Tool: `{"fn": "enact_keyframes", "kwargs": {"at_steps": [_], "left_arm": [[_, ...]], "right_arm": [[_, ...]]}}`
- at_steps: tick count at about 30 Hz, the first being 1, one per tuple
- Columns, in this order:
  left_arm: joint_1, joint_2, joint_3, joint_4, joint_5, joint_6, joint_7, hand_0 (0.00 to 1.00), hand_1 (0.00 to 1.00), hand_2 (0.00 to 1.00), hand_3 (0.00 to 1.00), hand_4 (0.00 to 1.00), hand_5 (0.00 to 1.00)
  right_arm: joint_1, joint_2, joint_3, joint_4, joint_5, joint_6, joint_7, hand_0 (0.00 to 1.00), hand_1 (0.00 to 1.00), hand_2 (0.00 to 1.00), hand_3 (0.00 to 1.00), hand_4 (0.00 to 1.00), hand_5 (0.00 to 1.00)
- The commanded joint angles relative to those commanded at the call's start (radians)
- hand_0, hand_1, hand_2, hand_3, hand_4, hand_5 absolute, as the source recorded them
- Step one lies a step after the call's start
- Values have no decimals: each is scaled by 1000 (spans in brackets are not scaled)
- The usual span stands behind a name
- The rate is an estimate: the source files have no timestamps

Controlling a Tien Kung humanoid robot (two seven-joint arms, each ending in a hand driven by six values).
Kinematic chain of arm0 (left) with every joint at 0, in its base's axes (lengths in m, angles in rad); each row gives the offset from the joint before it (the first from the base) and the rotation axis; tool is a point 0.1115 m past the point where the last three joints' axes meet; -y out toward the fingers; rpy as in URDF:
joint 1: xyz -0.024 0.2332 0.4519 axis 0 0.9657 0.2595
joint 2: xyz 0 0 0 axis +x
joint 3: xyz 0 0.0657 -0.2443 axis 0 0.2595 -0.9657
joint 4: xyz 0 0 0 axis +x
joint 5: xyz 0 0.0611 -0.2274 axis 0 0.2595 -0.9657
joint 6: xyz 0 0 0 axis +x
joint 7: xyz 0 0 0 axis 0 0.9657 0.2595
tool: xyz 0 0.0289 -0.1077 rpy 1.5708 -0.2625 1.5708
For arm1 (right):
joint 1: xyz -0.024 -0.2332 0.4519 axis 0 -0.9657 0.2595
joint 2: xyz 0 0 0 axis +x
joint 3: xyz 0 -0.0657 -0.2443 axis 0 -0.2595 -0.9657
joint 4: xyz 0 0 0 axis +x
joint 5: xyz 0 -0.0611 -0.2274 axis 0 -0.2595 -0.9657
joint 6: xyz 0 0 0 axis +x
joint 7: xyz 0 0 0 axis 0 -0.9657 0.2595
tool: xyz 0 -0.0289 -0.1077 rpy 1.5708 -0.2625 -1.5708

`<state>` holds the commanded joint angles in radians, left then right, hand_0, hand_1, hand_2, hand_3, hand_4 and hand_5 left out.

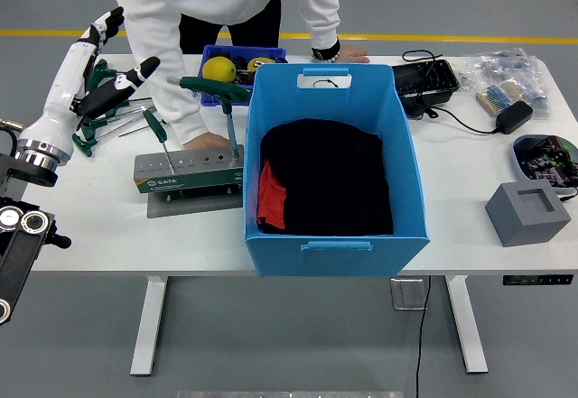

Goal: Lift tool from toolbox,place it in box,lift tool from toolbox,place it in box

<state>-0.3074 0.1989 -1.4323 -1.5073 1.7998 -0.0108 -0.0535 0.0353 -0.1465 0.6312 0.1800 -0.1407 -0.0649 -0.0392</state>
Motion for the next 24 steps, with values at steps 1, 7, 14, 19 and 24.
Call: {"fn": "enact_keyframes", "kwargs": {"at_steps": [1, 7, 14, 19, 24], "left_arm": [[-26, 14, 26, -3, 39, -20, 16, 998, 998, 998, 998, 998, 561], [-172, 53, 165, 11, 286, -131, 106, 998, 998, 998, 998, 998, 547], [-288, 50, 290, 98, 383, -185, 165, 998, 998, 998, 998, 998, 541], [-345, 35, 327, 184, 419, -191, 177, 956, 968, 951, 988, 998, 547], [-404, 21, 376, 272, 433, -184, 188, 956, 968, 951, 988, 998, 547]], "right_arm": [[0, 0, -1, 0, 0, 0, 0, 799, 817, 844, 753, 932, 801], [-1, -1, 3, 0, -12, -2, -4, 799, 817, 842, 752, 932, 800], [-1, -2, -1, 0, -13, -4, -6, 798, 818, 842, 753, 933, 800], [-1, -4, -6, 0, -12, -3, -7, 800, 818, 841, 751, 933, 800], [4, -4, -14, 0, -4, -5, -6, 800, 818, 841, 751, 933, 800]]}}
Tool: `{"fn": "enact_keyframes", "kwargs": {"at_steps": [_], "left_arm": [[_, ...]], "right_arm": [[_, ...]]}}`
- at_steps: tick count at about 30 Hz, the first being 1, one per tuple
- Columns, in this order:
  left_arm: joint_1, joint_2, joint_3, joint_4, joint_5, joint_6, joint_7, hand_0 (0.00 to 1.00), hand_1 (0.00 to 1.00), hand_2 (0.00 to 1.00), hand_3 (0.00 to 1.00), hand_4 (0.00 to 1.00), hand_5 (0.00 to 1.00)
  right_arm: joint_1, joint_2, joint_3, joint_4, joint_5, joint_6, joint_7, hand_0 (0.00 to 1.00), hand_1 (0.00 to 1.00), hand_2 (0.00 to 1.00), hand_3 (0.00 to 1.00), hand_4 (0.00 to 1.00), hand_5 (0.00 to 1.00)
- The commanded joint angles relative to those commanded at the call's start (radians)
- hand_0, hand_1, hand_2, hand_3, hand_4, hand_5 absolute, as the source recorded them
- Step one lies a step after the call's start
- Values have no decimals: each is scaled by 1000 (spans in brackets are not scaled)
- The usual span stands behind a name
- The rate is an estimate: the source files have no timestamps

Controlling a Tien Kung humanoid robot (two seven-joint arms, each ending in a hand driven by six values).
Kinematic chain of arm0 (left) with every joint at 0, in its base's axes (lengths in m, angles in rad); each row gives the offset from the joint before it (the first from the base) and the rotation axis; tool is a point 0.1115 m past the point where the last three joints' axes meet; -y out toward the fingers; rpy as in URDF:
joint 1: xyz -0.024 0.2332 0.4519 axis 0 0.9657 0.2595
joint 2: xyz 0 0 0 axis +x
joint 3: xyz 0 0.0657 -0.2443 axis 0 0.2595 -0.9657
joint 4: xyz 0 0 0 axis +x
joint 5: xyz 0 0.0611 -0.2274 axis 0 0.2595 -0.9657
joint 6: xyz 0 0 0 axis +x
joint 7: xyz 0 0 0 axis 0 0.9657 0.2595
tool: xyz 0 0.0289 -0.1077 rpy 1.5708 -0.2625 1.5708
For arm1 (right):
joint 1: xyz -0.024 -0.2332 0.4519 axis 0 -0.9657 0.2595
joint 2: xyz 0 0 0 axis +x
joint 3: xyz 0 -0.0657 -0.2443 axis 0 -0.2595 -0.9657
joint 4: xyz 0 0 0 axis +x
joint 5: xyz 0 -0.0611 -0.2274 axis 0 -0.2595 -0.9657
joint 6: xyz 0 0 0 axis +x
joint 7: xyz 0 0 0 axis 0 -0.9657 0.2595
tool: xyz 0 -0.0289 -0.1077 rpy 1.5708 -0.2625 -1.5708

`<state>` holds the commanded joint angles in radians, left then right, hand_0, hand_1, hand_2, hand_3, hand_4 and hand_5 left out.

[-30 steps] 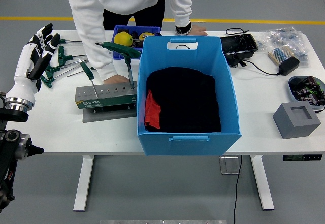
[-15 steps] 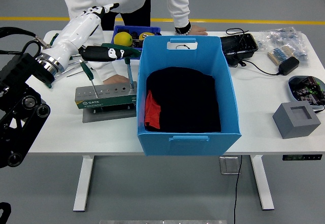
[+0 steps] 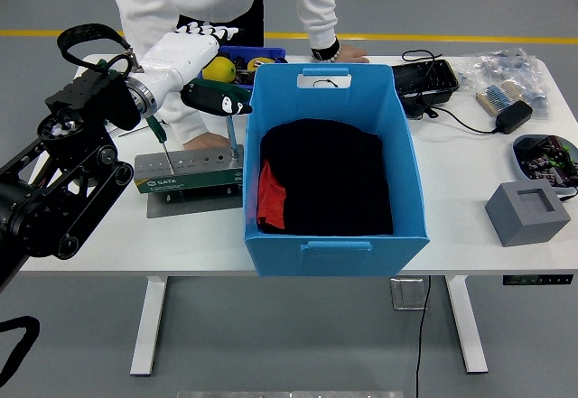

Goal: Lift tool from toolbox,place it in box,lift tool from toolbox,place it in box

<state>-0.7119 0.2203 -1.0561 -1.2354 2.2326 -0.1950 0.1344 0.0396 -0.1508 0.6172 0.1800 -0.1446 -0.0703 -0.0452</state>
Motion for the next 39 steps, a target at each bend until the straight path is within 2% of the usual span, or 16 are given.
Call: {"fn": "enact_keyframes", "kwargs": {"at_steps": [1, 6, 7, 12, 13, 18, 19, 24, 25, 30, 31, 36, 37, 39], "left_arm": [[-14, -1, 13, 22, 0, 5, -1, 908, 862, 844, 892, 998, 554], [-75, -8, 78, 122, -3, 22, -2, 908, 862, 844, 892, 998, 554], [-81, -10, 87, 132, -2, 22, 1, 805, 758, 717, 799, 998, 570], [-101, -21, 123, 176, 11, 22, 21, 805, 758, 717, 799, 998, 570], [-103, -22, 127, 181, 14, 24, 24, 678, 620, 578, 703, 998, 576], [-116, -29, 143, 214, 35, 38, 37, 678, 620, 578, 703, 998, 576], [-120, -29, 149, 222, 36, 39, 42, 574, 532, 476, 644, 998, 589], [-134, -26, 172, 248, 36, 42, 56, 574, 532, 476, 644, 998, 589], [-135, -25, 174, 251, 36, 42, 57, 530, 455, 406, 562, 998, 594], [-138, -24, 183, 274, 36, 35, 62, 530, 455, 406, 562, 998, 594], [-138, -24, 184, 277, 36, 33, 63, 488, 402, 358, 517, 998, 608], [-132, -27, 182, 282, 36, 30, 71, 488, 402, 358, 517, 998, 608], [-130, -29, 182, 281, 34, 32, 73, 415, 338, 325, 472, 998, 619], [-128, -31, 183, 279, 32, 38, 75, 415, 338, 325, 472, 998, 619]], "right_arm": [[1, 0, -2, 0, 2, 0, 1, 800, 818, 841, 749, 933, 800], [5, -3, -4, 0, 3, 0, 2, 800, 818, 841, 749, 933, 800], [6, -3, -5, 0, 4, 0, 2, 801, 818, 839, 749, 934, 799], [9, -4, -4, 0, 4, -1, 3, 801, 818, 839, 749, 934, 799], [9, -4, -4, 0, 4, -1, 3, 800, 818, 840, 744, 934, 799], [11, -5, -4, 0, 6, -2, 4, 800, 818, 840, 744, 934, 799], [12, -6, -4, 0, 6, -3, 4, 800, 819, 839, 742, 933, 797], [14, -7, -4, 0, 6, -4, 6, 800, 819, 839, 742, 933, 797], [14, -7, -4, 0, 6, -4, 6, 799, 814, 836, 742, 934, 797], [15, -8, -1, 0, 5, -6, 9, 799, 814, 836, 742, 934, 797], [16, -8, 0, 0, 4, -6, 9, 798, 807, 835, 741, 935, 796], [16, -8, 3, 0, 3, -9, 12, 798, 807, 835, 741, 935, 796], [16, -8, 5, 0, 2, -10, 12, 797, 806, 834, 736, 935, 795], [16, -8, 6, 0, 1, -11, 13, 797, 806, 834, 736, 935, 795]]}}
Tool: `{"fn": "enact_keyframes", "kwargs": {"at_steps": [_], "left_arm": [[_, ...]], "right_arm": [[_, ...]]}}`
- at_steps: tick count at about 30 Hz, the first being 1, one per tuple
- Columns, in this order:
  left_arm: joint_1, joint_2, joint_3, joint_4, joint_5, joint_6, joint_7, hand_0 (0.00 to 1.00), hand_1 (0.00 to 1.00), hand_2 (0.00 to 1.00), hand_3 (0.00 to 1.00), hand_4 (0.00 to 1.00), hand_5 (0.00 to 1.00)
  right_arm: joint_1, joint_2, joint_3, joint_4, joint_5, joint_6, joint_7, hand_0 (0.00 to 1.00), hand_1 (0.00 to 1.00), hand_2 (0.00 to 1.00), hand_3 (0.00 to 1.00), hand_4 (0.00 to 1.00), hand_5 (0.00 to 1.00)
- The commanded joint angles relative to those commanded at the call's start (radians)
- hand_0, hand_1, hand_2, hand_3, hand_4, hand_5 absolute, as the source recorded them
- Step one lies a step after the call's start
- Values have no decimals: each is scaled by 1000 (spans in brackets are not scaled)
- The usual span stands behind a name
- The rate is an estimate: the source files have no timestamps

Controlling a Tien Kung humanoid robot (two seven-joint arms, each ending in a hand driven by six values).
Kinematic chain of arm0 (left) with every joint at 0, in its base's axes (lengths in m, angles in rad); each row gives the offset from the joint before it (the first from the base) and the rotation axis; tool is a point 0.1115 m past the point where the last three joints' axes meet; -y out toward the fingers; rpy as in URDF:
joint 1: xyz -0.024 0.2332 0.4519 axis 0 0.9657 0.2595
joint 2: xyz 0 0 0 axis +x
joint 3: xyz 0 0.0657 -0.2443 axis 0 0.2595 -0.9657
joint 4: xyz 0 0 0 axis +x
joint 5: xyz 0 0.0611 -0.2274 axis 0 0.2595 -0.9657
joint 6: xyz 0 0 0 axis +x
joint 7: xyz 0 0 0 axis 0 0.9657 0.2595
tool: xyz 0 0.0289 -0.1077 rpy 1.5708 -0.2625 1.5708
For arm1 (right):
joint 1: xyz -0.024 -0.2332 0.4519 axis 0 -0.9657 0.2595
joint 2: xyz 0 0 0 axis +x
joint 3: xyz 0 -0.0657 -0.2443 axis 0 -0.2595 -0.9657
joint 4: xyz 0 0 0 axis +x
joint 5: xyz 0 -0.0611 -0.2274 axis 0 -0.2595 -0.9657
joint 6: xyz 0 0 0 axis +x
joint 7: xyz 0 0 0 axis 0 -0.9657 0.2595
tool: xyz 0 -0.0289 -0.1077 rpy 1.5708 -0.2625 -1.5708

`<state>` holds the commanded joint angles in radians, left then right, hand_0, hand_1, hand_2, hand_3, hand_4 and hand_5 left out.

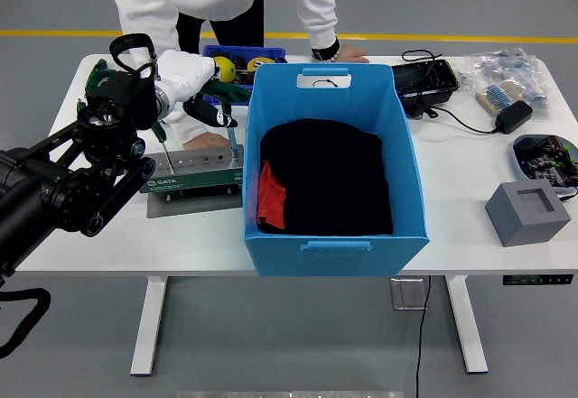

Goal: Lift tool from toolbox,place it in box,lift tool from toolbox,place it in box

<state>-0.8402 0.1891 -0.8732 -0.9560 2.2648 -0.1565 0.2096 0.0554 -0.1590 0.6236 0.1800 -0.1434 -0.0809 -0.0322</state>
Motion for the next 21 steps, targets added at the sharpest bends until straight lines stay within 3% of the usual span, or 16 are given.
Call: {"fn": "enact_keyframes", "kwargs": {"at_steps": [3, 4, 9, 10, 21], "left_arm": [[0, -2, 4, -2, -1, 13, 0, 415, 338, 325, 472, 998, 619], [0, -3, 6, -1, -2, 18, 0, 359, 280, 272, 397, 998, 629], [-3, -5, 15, 3, -8, 39, -4, 359, 280, 272, 397, 998, 629], [-4, -5, 18, 5, -10, 40, -5, 311, 217, 232, 324, 998, 637], [-5, -6, 30, 14, -34, 54, -9, 277, 175, 189, 276, 998, 643]], "right_arm": [[0, 0, 0, 0, -1, -1, 1, 797, 806, 834, 736, 935, 795], [0, 0, 1, 0, -2, -1, 1, 797, 804, 831, 732, 936, 793], [1, -1, -1, 0, -1, -1, 1, 797, 804, 831, 732, 936, 793], [1, -1, -1, 0, -1, -2, 1, 797, 805, 831, 733, 936, 791], [1, -1, 1, 0, -3, -2, 0, 797, 805, 830, 730, 936, 791]]}}
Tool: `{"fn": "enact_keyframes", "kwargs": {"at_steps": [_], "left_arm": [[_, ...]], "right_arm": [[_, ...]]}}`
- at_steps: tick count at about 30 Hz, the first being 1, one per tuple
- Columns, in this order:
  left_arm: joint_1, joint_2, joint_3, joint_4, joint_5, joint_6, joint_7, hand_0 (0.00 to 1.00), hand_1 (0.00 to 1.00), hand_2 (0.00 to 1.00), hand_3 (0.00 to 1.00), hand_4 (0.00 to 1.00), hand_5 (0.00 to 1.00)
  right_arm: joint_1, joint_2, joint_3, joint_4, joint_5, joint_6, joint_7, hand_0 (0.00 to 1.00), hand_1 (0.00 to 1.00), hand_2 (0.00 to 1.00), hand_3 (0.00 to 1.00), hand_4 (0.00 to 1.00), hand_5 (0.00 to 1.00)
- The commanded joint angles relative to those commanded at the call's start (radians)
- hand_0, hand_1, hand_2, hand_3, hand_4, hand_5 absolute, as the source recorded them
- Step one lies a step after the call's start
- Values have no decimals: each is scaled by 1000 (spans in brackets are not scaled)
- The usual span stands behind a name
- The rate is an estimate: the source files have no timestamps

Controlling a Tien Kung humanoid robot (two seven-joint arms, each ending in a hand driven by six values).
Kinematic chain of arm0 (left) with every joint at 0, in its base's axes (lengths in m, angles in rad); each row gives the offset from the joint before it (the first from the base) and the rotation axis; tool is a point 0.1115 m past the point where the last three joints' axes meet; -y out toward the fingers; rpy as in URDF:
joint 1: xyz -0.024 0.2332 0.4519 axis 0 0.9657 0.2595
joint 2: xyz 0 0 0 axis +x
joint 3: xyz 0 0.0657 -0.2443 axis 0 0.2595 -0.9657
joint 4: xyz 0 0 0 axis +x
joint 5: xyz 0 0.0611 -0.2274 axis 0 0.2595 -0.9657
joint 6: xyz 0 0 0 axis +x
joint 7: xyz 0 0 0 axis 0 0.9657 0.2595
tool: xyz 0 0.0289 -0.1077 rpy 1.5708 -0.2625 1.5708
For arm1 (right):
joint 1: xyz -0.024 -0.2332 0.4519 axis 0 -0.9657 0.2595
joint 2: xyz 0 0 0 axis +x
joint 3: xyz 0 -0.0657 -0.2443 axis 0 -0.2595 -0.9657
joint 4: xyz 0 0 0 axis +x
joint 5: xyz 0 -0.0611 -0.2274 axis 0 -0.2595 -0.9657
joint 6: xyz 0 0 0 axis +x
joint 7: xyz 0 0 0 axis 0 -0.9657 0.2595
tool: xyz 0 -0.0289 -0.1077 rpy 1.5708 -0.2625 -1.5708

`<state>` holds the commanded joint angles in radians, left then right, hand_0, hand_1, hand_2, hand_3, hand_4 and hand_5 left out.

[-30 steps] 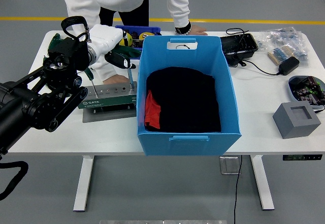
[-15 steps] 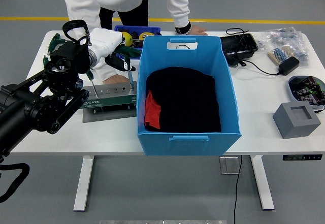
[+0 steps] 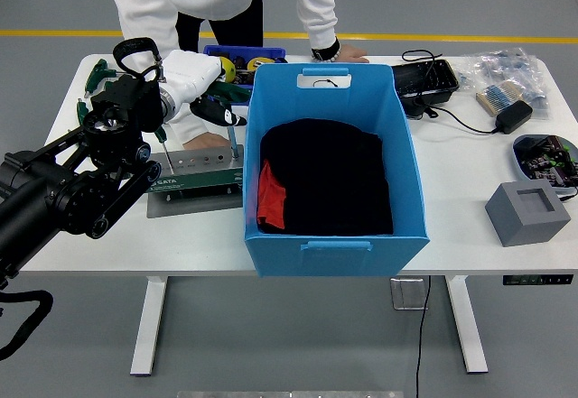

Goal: Lift tool from toolbox,place it in box,lift tool from toolbox,place it in box

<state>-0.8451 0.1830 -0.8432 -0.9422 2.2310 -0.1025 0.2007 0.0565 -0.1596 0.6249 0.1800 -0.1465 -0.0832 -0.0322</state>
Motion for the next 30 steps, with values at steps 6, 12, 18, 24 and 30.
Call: {"fn": "enact_keyframes", "kwargs": {"at_steps": [6, 12, 18, 24, 30], "left_arm": [[0, -2, 4, 9, -16, 9, -1, 262, 154, 173, 243, 998, 668], [3, -5, 11, 19, -29, 21, -3, 238, 128, 144, 205, 998, 691], [6, -7, 24, 28, -38, 54, -10, 230, 79, 101, 160, 998, 695], [6, -5, 29, 33, -48, 121, -32, 213, 30, 50, 90, 998, 703], [4, -1, 31, 23, -63, 163, -50, 213, 5, 22, 52, 998, 689]], "right_arm": [[-3, 0, 3, 0, -5, -1, -1, 797, 800, 830, 731, 937, 790], [-8, 2, 8, 0, -11, -2, -3, 796, 801, 829, 729, 937, 790], [-12, 4, 12, 0, -17, -3, -5, 796, 800, 829, 729, 938, 790], [-16, 5, 12, 0, -19, -4, -6, 796, 800, 828, 730, 938, 789], [-19, 6, 15, 0, -22, -4, -7, 794, 800, 828, 730, 938, 789]]}}
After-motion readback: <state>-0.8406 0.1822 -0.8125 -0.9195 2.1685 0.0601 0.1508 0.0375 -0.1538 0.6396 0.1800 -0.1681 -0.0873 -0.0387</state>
